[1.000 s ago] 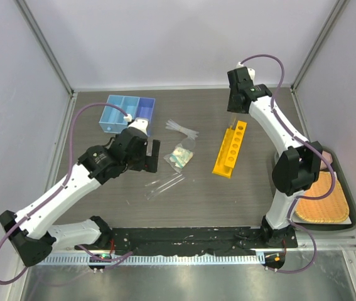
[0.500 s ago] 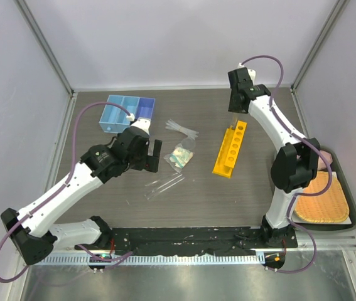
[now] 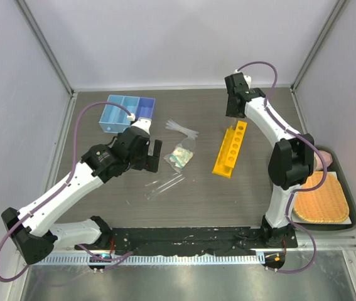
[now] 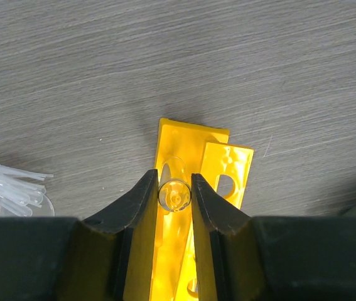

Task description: Organize the chemistry lab equipment

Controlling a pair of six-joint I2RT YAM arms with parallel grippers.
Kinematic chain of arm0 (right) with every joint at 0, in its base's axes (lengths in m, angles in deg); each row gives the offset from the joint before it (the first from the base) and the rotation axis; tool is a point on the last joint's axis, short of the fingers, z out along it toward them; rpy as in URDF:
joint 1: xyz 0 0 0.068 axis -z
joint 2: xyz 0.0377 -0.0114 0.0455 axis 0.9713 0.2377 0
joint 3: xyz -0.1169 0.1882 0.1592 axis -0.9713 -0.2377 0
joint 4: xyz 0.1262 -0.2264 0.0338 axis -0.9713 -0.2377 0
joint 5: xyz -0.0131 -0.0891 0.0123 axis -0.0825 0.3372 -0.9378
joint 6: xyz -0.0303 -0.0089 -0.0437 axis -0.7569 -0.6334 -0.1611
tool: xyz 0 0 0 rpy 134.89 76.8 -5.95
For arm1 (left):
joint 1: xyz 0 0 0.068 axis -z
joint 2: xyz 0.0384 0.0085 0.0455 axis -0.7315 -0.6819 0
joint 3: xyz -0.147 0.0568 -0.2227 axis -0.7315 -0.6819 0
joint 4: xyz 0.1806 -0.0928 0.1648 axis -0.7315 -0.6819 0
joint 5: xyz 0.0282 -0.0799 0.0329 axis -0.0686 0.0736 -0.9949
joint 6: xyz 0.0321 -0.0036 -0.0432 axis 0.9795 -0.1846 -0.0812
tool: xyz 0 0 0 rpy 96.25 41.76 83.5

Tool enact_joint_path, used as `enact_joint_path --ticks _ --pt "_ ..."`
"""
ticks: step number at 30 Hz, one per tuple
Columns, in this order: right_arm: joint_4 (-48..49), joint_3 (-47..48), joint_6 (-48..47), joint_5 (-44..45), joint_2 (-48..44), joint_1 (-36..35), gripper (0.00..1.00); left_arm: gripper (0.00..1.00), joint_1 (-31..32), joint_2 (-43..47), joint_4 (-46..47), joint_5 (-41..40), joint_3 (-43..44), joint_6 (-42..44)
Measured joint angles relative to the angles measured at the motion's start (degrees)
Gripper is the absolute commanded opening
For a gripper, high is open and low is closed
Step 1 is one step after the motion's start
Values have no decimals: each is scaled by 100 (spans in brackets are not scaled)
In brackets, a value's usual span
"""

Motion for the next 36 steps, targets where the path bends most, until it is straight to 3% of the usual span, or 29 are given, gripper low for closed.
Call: enact_joint_path --ticks 6,9,10,13,19,27,33,36 --pt "273 -450 42 -48 26 0 2 100 0 -4 0 2 0 33" --pt "343 -671 59 -20 68 0 20 100 0 -4 0 2 0 72" --pt "389 -671 68 -46 63 0 32 100 0 -4 0 2 0 79" --pt "402 -673 79 -46 63 0 48 100 0 -4 2 2 0 98" --pt "83 -546 46 55 48 -81 63 100 0 -2 7 7 0 114" --pt "-608 -398 22 437 -863 -787 72 100 0 -68 52 125 -4 118" --pt "-966 -752 146 588 -2457 -1711 72 100 0 -361 308 278 -343 15" --pt "-1154 -1176 278 586 -3220 -2076 72 95 0 -651 396 289 -597 -155"
